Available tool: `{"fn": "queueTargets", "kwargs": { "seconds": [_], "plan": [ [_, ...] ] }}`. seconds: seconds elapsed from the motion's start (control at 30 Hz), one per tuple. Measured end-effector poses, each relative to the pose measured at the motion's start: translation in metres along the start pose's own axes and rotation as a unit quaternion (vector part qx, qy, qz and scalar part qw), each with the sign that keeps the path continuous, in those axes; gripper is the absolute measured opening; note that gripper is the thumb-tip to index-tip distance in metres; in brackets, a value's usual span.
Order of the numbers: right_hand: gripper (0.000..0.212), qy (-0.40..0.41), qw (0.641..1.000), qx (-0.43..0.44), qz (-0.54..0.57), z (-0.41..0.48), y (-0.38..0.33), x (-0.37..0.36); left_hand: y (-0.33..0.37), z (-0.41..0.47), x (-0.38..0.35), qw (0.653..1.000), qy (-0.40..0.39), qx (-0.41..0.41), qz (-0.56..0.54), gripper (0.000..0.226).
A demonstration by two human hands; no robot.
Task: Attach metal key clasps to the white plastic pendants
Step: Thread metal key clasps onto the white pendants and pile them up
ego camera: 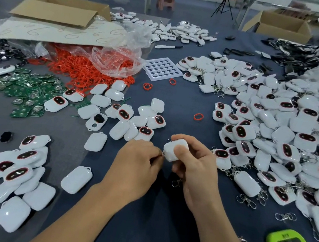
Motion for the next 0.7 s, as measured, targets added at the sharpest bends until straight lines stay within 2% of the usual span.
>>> {"fn": "queueTargets", "kwargs": {
  "seconds": [0.07,0.13,0.23,0.33,0.5,0.6,0.7],
  "plan": [
    [0.029,-0.014,0.998,-0.043,0.051,0.002,0.000,0.001,-0.010,0.004,-0.001,0.986,-0.027,0.089,-0.138,0.024],
    [0.032,-0.029,0.993,-0.078,0.086,0.003,0.000,0.001,-0.016,0.008,0.000,0.952,-0.045,0.154,-0.260,0.017],
    [0.030,-0.034,0.988,-0.105,0.108,0.005,0.000,0.001,-0.017,0.007,0.001,0.932,-0.069,0.168,-0.314,0.010],
    [0.029,-0.029,0.986,-0.119,0.115,0.007,0.001,0.001,-0.016,0.005,0.001,0.941,-0.053,0.157,-0.295,0.015],
    [0.023,-0.028,0.987,-0.123,0.095,0.010,0.003,-0.001,-0.013,0.004,0.005,0.972,0.036,0.132,-0.193,0.024],
    [0.023,-0.030,0.989,-0.117,0.085,0.010,0.003,-0.002,-0.010,0.004,0.008,0.981,0.064,0.117,-0.141,0.014],
    [0.023,-0.030,0.989,-0.115,0.086,0.011,0.003,-0.003,-0.010,0.004,0.010,0.985,0.084,0.100,-0.115,0.013]
  ]
}}
Point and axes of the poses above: each hand's wrist, its own z-axis towards the middle knuckle, its own x-axis out of the back of the hand, y = z × x, the point moved 5 cm from there along z, towards the middle knuckle, and after that the axes turned 11 degrees about y, right-handed, at the moved point
